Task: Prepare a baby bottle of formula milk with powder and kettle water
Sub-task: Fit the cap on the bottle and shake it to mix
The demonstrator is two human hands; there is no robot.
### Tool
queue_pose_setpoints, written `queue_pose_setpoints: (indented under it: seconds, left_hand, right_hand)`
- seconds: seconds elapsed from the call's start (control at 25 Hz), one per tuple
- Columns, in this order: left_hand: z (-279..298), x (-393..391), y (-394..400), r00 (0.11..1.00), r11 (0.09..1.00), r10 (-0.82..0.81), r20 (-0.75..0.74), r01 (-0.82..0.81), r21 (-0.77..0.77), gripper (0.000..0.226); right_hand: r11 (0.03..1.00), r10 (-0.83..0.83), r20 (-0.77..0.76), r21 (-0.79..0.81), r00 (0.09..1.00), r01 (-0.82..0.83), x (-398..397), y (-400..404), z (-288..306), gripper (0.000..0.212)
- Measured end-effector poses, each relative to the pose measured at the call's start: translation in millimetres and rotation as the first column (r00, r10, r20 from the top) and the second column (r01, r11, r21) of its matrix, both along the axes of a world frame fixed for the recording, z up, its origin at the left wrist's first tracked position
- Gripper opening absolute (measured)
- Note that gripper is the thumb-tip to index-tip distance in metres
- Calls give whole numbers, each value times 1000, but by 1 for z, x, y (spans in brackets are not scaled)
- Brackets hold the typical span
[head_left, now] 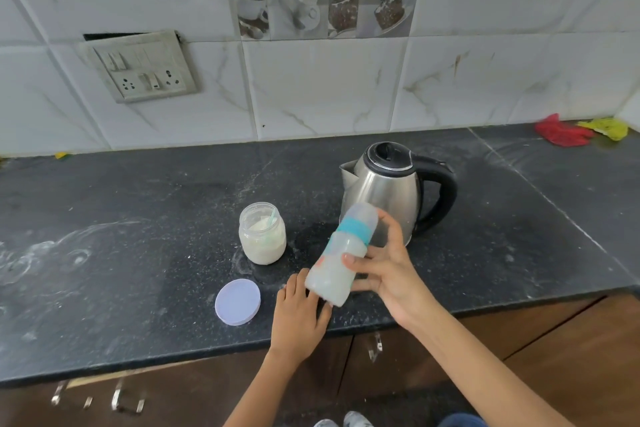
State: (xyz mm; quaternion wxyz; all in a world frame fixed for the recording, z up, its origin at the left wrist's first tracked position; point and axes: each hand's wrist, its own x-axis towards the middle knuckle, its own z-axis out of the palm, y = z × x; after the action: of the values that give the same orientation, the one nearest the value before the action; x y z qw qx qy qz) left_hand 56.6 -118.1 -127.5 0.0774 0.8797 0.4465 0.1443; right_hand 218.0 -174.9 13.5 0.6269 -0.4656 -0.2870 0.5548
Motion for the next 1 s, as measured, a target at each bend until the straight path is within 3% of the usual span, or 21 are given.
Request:
queue_pose_setpoints:
  seconds: [0.12, 0.24, 0.36, 0.52, 0.68, 0.8, 0.92, 1.0]
  left_hand:
    - [-4, -1, 2, 1000, 999, 15, 7, -15, 42, 39]
    - [-8, 0, 0, 999, 998, -6, 36, 3, 67, 42]
    - [-7, -1, 3, 999, 998, 3, 38, -5, 58, 37]
    - [-12, 0, 3, 995, 998, -30, 91, 25, 60, 44]
    - [-9, 0, 3, 998, 999, 6, 57, -9, 52, 38]
    - [-12, 0, 2, 990, 998, -34, 138, 26, 55, 44]
    - [-8, -3, 4, 995, 999, -1, 97, -4, 50, 38]
    - [-9, 1, 2, 992, 998, -7, 126, 0, 56, 42]
  right_hand:
    - [993, -111, -78, 30, 991, 114, 10, 3, 4, 94]
    - [999, 34, -5, 8, 999, -34, 4, 2, 2, 95]
    - [990, -133, -85, 38, 988, 136, 8, 6, -1, 85]
    - [999, 46, 13, 5, 999, -46, -5, 2, -3, 93]
    - [987, -153, -117, 37, 981, 158, 5, 9, 3, 89]
    - [999, 43, 12, -2, 999, -43, -8, 2, 2, 97]
    - [996, -77, -43, 51, 996, 79, -2, 3, 3, 89]
    - [999, -22, -13, 39, 1000, 22, -3, 1, 7, 90]
